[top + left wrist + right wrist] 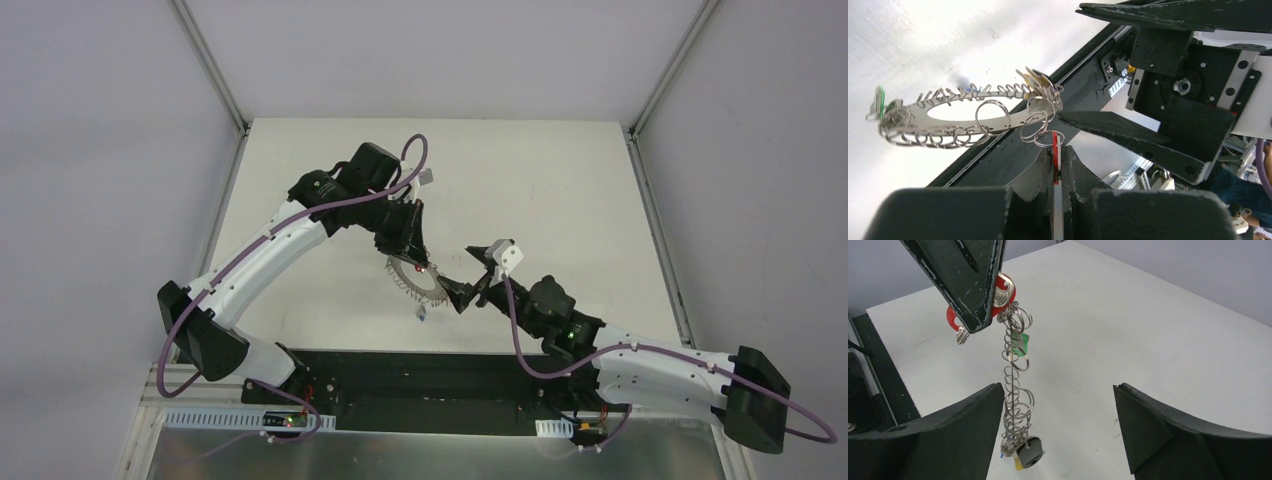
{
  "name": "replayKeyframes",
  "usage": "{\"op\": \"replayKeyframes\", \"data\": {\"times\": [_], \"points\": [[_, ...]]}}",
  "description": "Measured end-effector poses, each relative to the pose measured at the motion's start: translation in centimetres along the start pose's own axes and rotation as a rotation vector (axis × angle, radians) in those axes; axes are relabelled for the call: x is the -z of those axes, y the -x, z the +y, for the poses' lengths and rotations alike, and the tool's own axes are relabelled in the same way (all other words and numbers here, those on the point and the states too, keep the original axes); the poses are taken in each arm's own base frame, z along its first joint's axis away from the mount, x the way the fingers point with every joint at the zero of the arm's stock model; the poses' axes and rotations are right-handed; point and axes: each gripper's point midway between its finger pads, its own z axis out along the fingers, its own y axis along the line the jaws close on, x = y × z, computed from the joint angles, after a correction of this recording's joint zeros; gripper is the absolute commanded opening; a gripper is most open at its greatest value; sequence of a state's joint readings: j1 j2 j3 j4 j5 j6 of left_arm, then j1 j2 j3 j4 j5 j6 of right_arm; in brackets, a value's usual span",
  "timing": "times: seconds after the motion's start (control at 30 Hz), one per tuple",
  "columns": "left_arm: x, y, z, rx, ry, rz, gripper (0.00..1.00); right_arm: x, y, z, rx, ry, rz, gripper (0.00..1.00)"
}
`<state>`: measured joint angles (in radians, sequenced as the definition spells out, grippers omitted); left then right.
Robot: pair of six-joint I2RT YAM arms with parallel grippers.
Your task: Remove the keys from the keyring
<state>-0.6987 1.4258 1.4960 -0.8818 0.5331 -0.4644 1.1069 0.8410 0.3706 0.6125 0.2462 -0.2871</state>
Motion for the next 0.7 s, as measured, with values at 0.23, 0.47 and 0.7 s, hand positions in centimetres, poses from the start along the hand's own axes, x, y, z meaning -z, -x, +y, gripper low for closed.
{"op": "replayKeyframes", "data": {"times": [0.23,0.47,0.7], "points": [[0.4,-0.3,-1.1,0.02,-0.046,0.02,0.0,0.5,-0.9,1.3,0.045,0.092,0.031,0.83],[0.5,-0.6,-1.9,0.047,-0.085,0.043,0.0,0.4,-1.3,2.6,0.098,0.179,0.037,0.82],[0.7,-1.0,-2.4,0.039,-0.118,0.061,0.0,-0.1,0.3,3.4,0.129,0.241,0.007,0.76]]}}
